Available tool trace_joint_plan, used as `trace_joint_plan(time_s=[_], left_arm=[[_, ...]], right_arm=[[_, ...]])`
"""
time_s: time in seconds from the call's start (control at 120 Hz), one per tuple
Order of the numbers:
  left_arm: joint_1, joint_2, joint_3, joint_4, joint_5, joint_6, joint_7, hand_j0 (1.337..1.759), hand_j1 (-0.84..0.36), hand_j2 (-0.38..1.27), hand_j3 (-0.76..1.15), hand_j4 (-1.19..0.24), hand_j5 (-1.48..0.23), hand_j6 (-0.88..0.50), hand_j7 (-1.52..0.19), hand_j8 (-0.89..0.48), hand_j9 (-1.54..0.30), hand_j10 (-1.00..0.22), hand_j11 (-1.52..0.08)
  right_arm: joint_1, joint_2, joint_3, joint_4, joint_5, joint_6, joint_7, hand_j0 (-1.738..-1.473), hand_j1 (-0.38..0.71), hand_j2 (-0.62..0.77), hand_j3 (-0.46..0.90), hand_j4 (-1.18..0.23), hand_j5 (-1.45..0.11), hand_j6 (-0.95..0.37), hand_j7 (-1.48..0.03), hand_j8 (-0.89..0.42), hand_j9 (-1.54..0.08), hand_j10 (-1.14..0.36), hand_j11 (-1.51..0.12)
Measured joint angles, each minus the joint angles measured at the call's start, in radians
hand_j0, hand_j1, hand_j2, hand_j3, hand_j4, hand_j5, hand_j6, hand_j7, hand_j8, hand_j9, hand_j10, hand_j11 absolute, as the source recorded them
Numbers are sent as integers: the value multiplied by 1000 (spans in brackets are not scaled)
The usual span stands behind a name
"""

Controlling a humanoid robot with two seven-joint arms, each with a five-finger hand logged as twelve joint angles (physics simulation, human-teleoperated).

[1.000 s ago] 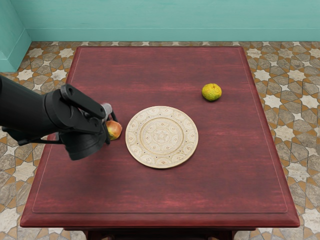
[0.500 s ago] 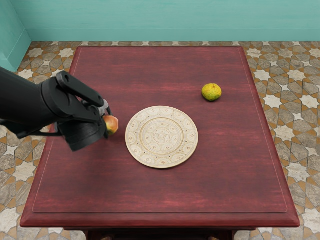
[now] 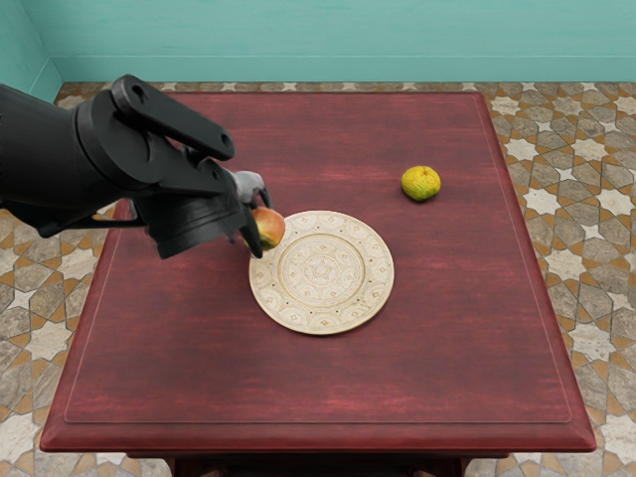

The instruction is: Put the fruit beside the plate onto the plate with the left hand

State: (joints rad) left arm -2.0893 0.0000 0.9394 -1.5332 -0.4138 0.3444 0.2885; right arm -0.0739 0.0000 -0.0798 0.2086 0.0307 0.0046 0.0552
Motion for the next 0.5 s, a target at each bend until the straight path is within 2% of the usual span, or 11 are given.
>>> trace_joint_plan(time_s=[0.208,0.333,0.392,0.5], left_arm=[[3,0,-120,3,6,-34,6,1641,-421,288,0,-178,-1197,-111,-1166,-322,-1153,-794,-1166],[21,0,-139,11,8,-39,4,1641,-420,279,0,-187,-1195,-114,-1166,-322,-1155,-795,-1168],[52,0,-139,15,8,-36,3,1640,-415,283,0,-188,-1196,-112,-1167,-324,-1156,-795,-1169],[55,0,-137,23,8,-32,1,1640,-416,273,0,-190,-1197,-116,-1168,-323,-1157,-797,-1170]], right_arm=[[0,0,0,0,0,0,0,-1658,-322,-5,0,-23,-29,-23,-29,-22,-29,-22,-29],[0,0,0,0,0,0,0,-1658,-322,-5,0,-23,-29,-23,-29,-23,-29,-22,-29],[0,0,0,0,0,0,0,-1658,-322,-5,0,-23,-29,-23,-29,-23,-29,-22,-29],[0,0,0,0,0,0,0,-1658,-322,-5,0,-23,-29,-23,-29,-23,-29,-22,-29]])
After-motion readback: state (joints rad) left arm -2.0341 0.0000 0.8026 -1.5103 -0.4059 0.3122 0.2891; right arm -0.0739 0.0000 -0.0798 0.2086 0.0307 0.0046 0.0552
